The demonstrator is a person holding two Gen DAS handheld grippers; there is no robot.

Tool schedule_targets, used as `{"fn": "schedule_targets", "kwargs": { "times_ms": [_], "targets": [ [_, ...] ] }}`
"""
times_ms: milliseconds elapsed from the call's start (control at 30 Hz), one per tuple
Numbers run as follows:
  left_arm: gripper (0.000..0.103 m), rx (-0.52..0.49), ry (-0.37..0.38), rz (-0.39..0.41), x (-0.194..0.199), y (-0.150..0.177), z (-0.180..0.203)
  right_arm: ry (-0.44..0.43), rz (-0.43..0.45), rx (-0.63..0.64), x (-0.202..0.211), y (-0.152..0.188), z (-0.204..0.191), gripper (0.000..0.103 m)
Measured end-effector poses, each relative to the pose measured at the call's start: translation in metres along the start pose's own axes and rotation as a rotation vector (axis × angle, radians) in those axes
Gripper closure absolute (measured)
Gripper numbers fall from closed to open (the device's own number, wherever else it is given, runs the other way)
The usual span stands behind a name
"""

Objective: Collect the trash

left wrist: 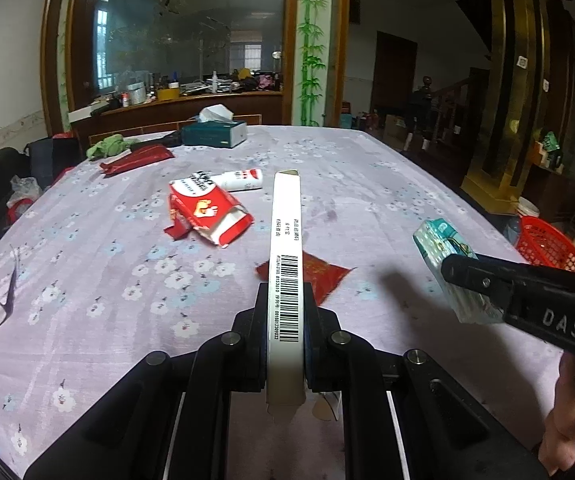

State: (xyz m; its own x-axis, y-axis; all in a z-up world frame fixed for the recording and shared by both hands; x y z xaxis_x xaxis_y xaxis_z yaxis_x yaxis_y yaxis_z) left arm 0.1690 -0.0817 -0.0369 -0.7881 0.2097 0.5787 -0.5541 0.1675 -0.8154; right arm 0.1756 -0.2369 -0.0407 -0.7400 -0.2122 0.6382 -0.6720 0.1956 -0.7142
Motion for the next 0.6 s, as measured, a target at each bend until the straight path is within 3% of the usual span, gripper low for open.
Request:
{"fn": "schedule_targets", "kwargs": {
  "times_ms": [267,600],
  "targets": [
    [0.091,-0.046,0.141,-0.01,0.005,-0.018,0.033,0.035,0.046,-0.12,0.025,-0.015,0.047,0.068],
    [0.091,-0.138,0.369,-0.065,0.004,-0.048,0.123,0.126,0.187,-0.314,0.095,-0.04,0.144,0.067]
  ]
}}
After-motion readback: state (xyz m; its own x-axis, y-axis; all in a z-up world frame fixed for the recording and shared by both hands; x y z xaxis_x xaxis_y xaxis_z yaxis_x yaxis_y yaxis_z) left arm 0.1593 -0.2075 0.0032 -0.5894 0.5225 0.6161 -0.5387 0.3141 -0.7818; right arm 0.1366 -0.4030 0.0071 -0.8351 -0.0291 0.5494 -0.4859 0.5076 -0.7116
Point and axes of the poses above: each gripper's, at about its wrist camera, not at the fingertips, and x roughly against the way its jaws point, z to its right, y to its underside, the point moved 7 cm from there along -x, roughly the way its jaws point, and after that the axes turned 5 degrees about -x, right-handed, at the moved point
